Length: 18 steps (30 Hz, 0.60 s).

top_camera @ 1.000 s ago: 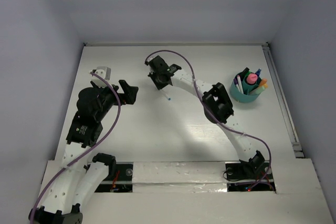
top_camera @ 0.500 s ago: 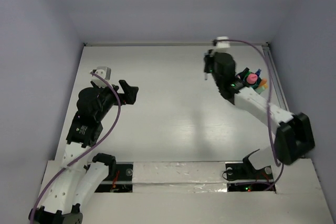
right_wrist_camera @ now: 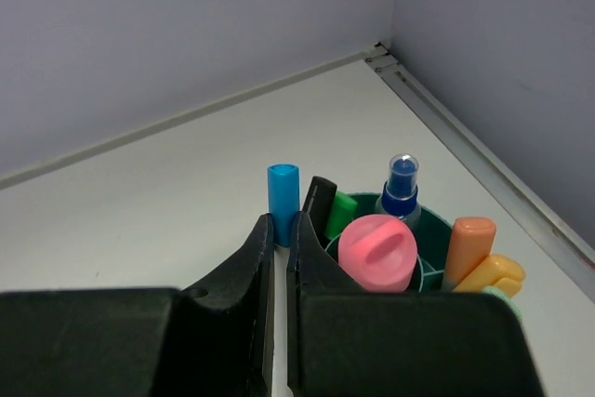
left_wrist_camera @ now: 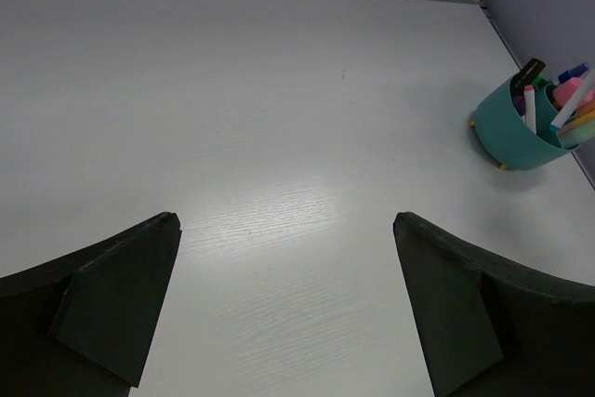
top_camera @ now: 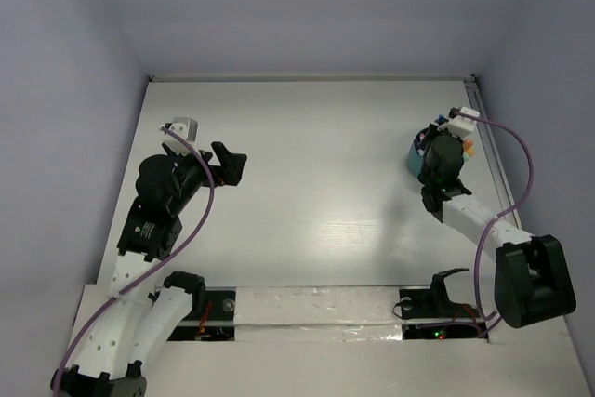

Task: Sort the stationery into containers
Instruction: Place the pen in the storage box.

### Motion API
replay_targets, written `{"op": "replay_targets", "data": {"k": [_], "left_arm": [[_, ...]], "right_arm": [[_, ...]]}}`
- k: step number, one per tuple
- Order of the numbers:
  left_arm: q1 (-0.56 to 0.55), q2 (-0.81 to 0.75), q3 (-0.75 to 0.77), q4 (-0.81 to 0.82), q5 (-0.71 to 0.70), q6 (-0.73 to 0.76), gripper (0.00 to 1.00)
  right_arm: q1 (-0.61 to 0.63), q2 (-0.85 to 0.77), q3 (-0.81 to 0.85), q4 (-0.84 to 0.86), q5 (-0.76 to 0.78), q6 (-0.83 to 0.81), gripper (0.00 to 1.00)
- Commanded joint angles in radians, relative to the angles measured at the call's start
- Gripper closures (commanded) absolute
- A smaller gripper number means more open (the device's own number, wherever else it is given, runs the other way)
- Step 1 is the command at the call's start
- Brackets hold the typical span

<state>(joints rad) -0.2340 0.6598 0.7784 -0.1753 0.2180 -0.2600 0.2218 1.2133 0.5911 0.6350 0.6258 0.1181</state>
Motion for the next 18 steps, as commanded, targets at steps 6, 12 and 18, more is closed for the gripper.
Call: {"op": "replay_targets", "data": {"k": [6, 12, 18], "left_arm": [[0.002, -0.003, -0.005, 0.046, 0.018, -0.002, 0.01], [-0.007, -0.002, -0.004, 0.043, 0.017, -0.002, 0.01], [-0.007, 0.001, -0.002, 0.043, 0.018, -0.001, 0.01]], "right_arm": [[-0.025, 0.074, 0.001, 0.268, 0.064, -0.159, 1.0], [-0.025, 0.173, 0.023, 0.293, 0.072, -0.209, 1.0], [-0.025, 0.196, 0.001, 0.299, 0.06, -0.198, 1.0]]}}
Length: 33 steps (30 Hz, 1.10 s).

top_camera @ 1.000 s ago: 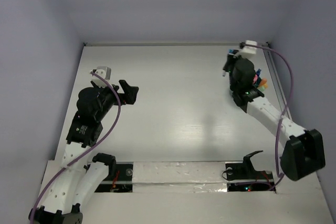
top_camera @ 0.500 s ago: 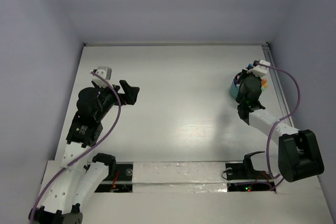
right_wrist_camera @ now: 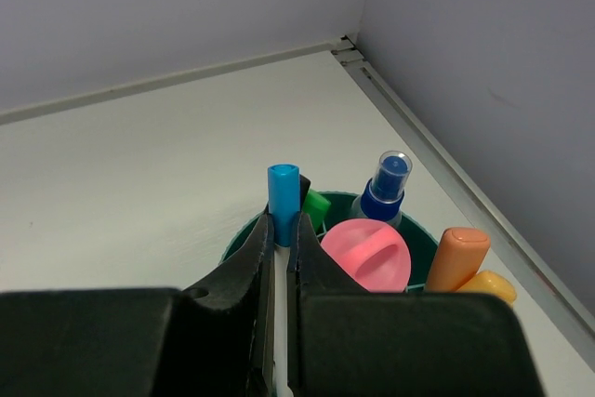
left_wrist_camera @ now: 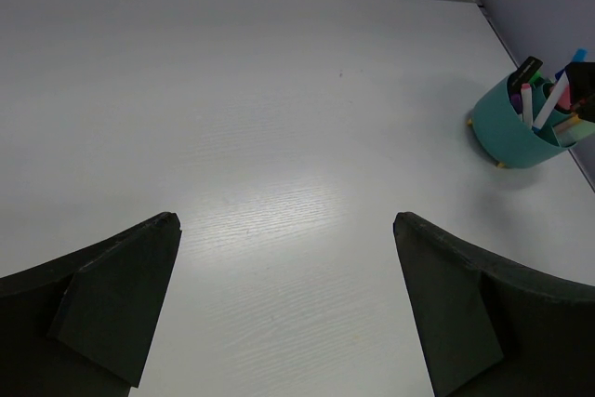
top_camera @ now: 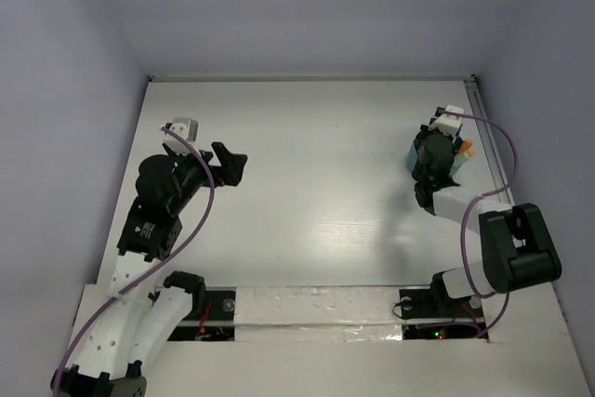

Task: Sort the stationery into containers
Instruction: Place the pen in the storage box.

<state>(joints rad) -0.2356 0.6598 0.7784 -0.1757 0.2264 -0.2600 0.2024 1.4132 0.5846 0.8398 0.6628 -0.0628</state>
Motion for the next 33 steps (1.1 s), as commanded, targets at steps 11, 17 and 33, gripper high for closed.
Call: {"op": "replay_targets", "data": {"k": [11, 17, 33], "left_arm": [[-0.005, 0.003, -0.001, 0.042, 0.01, 0.001, 0.01], [-0.005, -0.005, -0.001, 0.041, 0.007, 0.001, 0.01], [-0.005, -0.003, -0.002, 0.042, -0.002, 0.002, 0.01]], "right_arm": [[-0.006, -0.042, -0.025, 0.045, -0.038, 0.011, 0.91], [-0.006, -0.063, -0.031, 0.021, -0.049, 0.017, 0.8], [0.041, -0.18, -0.006, -0.114, -0.183, 0.061, 0.55]]}}
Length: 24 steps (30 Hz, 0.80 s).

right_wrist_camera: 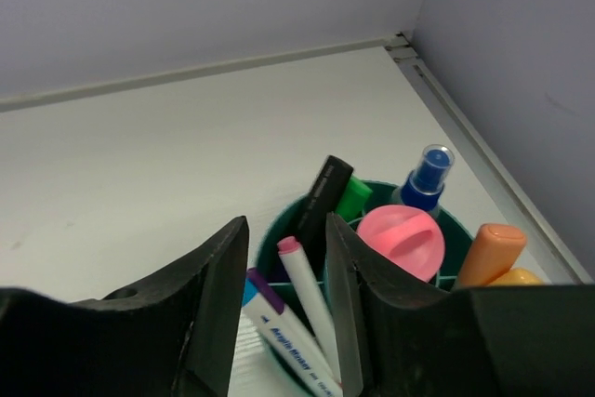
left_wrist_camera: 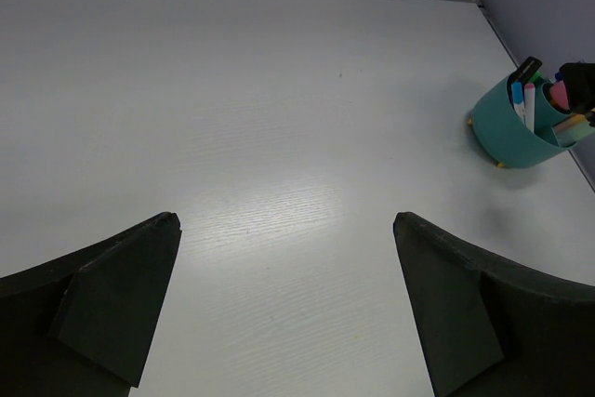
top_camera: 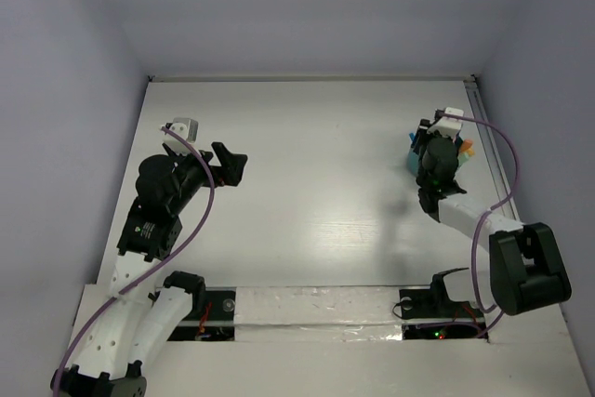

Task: Sort the stationery into containers
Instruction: Place the pen in the storage box, then reset both arms

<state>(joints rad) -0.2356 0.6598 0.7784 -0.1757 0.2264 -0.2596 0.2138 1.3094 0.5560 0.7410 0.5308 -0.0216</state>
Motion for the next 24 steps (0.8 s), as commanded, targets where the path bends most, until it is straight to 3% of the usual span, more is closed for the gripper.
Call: {"op": "replay_targets", "data": {"k": [1, 4, 5, 6, 7, 13, 16, 24], "left_arm": [[-0.005, -0.002, -0.002, 0.042, -0.004, 0.002, 0.01], [-0.005, 0.001, -0.002, 0.042, -0.009, 0.002, 0.01], [-0.005, 0.001, -0.002, 0.042, -0.009, 0.002, 0.01], [-0.005, 0.003, -0.004, 0.044, -0.013, 0.002, 0.01], [-0.005, 0.003, -0.004, 0.042, -0.021, 0.002, 0.01], [-0.005, -0.008, -0.005, 0.076, 0.001, -0.015, 0.01], [-0.005, -0.046, -0.005, 0.119, 0.057, -0.042, 0.01], [-0.005, -0.081, 0.079, 0.168, 0.099, -0.099, 0.01]], "right_arm": [[0.039, -0.094, 0.03, -0.04, -0.08, 0.066, 0.52], [0.058, -0.169, 0.093, -0.207, -0.219, 0.168, 0.41], [0.058, -0.202, 0.114, -0.257, -0.26, 0.202, 0.31], [0.067, -0.217, 0.155, -0.349, -0.325, 0.23, 0.06], [0.067, -0.231, 0.176, -0.395, -0.442, 0.277, 0.0], [0.067, -0.396, 0.312, -0.681, -0.768, 0.391, 0.0], [0.067, -0.508, 0.384, -0.774, -0.836, 0.411, 0.0], [0.067, -0.774, 0.403, -0.838, -0.806, 0.382, 0.0]]}}
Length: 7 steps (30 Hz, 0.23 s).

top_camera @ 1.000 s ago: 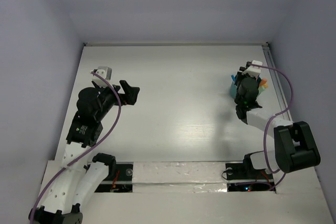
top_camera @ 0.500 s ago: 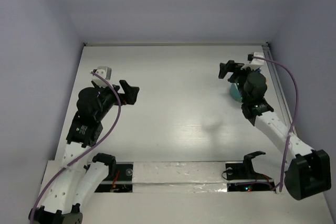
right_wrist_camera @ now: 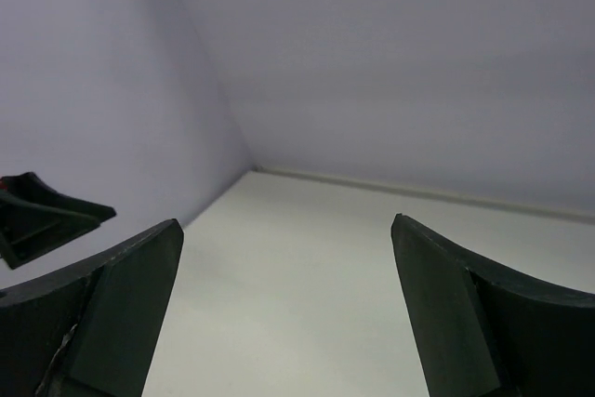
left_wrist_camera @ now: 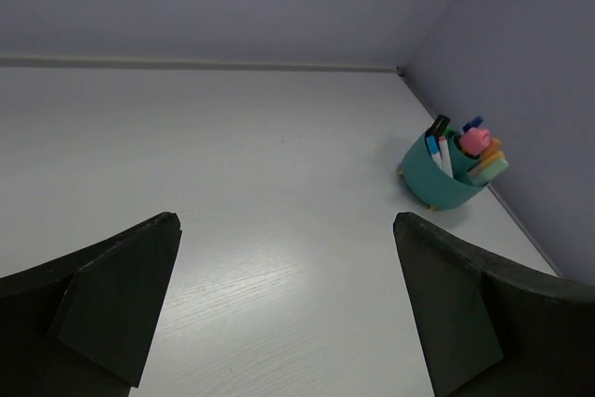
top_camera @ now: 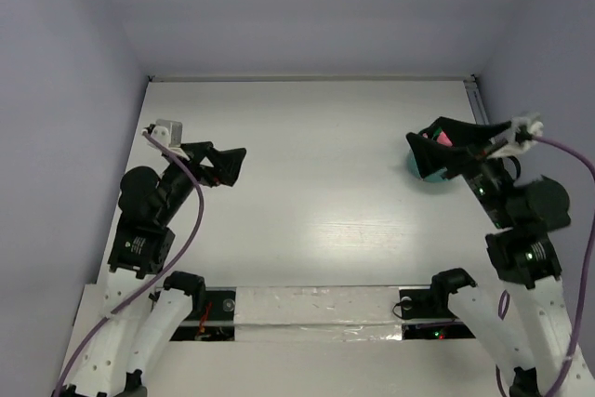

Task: Sort the stationery into containers
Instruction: Reset both arms

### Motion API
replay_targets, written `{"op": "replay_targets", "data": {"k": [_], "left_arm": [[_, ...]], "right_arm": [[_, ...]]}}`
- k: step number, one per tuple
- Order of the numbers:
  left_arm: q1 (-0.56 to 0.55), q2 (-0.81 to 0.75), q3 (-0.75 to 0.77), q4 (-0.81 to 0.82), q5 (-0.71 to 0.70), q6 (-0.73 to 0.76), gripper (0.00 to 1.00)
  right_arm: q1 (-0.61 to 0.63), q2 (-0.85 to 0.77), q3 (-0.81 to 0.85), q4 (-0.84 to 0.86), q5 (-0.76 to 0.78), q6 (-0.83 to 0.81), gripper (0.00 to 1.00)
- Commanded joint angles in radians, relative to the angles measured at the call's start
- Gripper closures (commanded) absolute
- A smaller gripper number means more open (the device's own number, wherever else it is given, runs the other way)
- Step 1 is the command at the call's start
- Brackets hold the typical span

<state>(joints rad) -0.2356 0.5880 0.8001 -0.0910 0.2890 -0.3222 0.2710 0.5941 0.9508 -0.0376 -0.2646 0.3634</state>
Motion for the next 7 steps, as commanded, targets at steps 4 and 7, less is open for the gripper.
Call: {"op": "replay_targets", "data": {"k": [4, 7], "left_arm": [[-0.005, -0.019, 0.007, 0.148, 0.024, -0.06, 0.01], [-0.005, -0.02, -0.038, 0.188, 0.024, -0.084, 0.01]], "right_arm": [[0.01, -0.108, -0.04, -0.07, 0.06, -0.017, 0.0], [0.01, -0.083, -0.035, -0.107, 0.07, -0.024, 0.0]]}}
